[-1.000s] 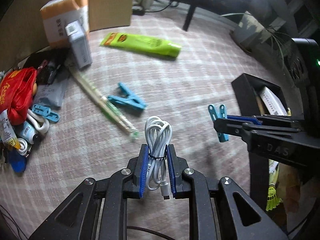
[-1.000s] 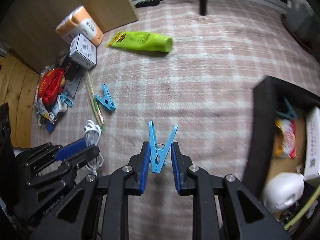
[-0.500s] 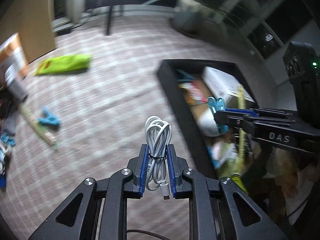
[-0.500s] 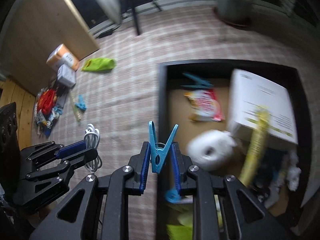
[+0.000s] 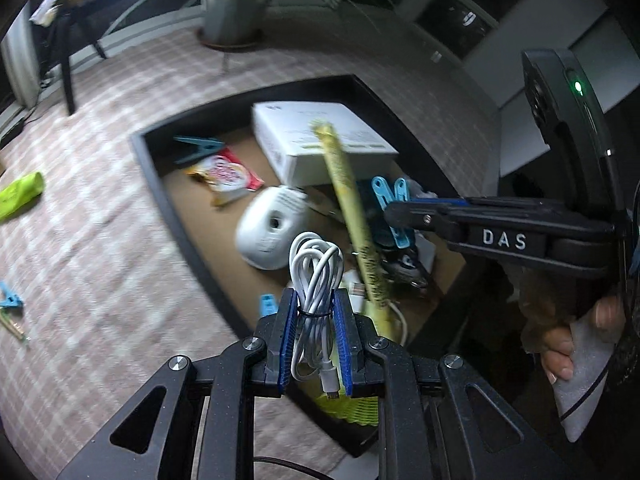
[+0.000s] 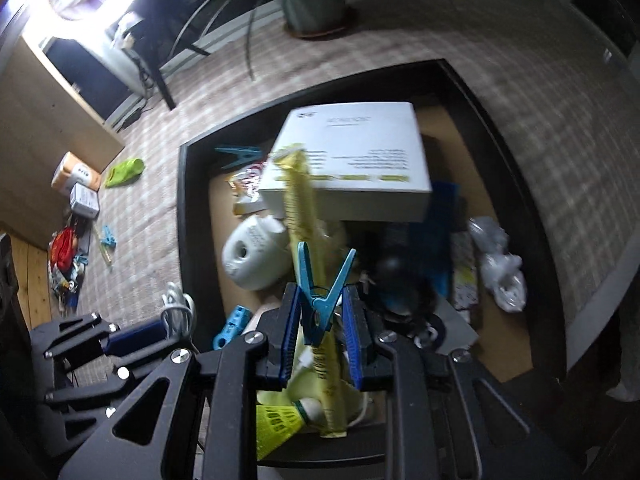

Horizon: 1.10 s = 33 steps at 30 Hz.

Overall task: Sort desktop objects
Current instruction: 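Carry the white cable and blue clothespin over the tray and open both grippers, then move both open grippers back to the pile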

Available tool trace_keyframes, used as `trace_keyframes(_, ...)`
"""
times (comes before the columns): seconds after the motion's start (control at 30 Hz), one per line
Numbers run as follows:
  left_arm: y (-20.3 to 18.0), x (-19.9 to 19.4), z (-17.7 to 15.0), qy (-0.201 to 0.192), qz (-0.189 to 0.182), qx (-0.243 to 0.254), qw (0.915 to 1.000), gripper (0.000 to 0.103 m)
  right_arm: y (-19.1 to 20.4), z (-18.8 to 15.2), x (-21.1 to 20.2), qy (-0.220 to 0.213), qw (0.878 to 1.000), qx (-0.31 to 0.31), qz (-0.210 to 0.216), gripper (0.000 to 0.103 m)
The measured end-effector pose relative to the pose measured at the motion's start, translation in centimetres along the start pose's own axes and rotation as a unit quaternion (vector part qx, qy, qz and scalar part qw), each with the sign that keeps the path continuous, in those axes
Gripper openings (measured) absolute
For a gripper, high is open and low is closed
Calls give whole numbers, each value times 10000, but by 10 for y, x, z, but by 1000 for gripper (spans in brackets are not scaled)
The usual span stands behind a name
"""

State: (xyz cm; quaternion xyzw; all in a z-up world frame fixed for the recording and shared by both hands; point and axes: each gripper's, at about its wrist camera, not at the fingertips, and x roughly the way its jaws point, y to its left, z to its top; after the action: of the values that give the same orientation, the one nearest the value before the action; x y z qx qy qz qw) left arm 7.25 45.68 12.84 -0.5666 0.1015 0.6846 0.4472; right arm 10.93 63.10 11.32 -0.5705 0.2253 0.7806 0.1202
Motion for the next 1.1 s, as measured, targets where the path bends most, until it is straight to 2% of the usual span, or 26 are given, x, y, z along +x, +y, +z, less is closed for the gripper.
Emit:
trace_keyframes(0.33,-16,6,-1,102,-51,175,9998,17,-2,3,0,-21,10000,-36,-30,22)
trace_keyframes(0.4,-16,6,-1,139,-63,151,9998,23,0,3,2,78,9999,-73,-124,28)
trace_keyframes(0.43,-14,6,-1,125,-30,113,9999,29,1,3,1,64,9999,-78,-126,30)
trace_keyframes(0.5,-11,4,-1,79,12,73,9999,29,5,4,1,49,9998,-148,-148,30)
trace_keyframes(0.83,34,-9,0,-59,395,-415,9983,28,40,15,5,18,9985,-554,-43,30)
trace_keyframes(1.1,92,-28,-6,-218,839,-1020,9910,28,98,23,15,-64,9925,-1219,67,30)
